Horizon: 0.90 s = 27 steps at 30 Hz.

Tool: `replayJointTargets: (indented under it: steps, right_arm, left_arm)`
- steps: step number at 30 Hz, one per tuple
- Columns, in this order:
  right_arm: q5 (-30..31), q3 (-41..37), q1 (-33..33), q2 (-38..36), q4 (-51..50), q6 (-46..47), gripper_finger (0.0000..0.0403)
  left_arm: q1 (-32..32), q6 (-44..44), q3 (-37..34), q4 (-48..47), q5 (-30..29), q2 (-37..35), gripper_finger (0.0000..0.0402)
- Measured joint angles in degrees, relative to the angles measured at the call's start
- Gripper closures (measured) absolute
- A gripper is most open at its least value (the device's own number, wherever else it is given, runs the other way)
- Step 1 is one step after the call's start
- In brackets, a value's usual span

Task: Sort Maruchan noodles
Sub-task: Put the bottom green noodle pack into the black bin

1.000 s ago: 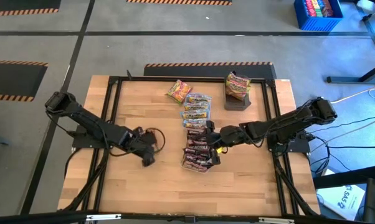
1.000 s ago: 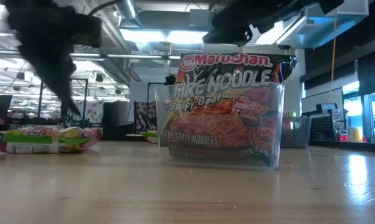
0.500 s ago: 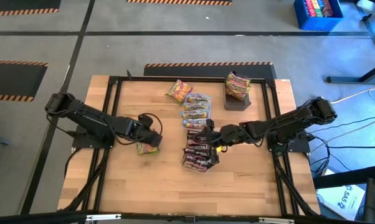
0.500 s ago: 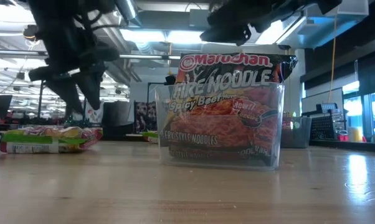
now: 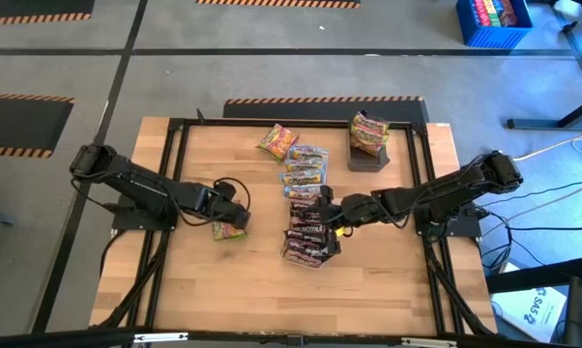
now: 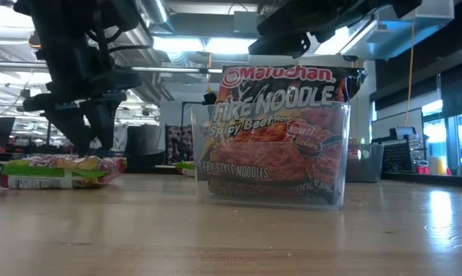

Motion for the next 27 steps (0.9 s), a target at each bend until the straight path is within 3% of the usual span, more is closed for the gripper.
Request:
replayJointTargets:
  steps: [8,12,17,23,27]
  right_arm:
    - [-0.02,0.00,0.02,0.00,-0.12,-0.28,0.0123]
    - [-0.02,0.00,0.02,0.00,-0.11,-0.31,0.0123]
    - [-0.02,0.00,0.02,0.00,-0.17,-0.31,0.0123]
    - [-0.02,0.02,0.00,0.00,1.19,-0.33,0.0123]
    - [-0.04,0.02,0.00,0.00,3.00,-0.35,0.0123]
  left_arm:
    - [-2.98,4.91,-2.39,1.48,3.06,2.24,0.0182]
    - [-5.58,17.04,-2.42,4.28,3.60,2.84,0.0182]
    - [-10.56,36.39,-0.63,7.01,9.90,2.86,0.0182]
    - [-14.56,33.40,7.41,-1.74,10.50,2.04,0.0182]
    - [-18.86,29.84,9.44,-4.64,4.61,0.83,0.0182]
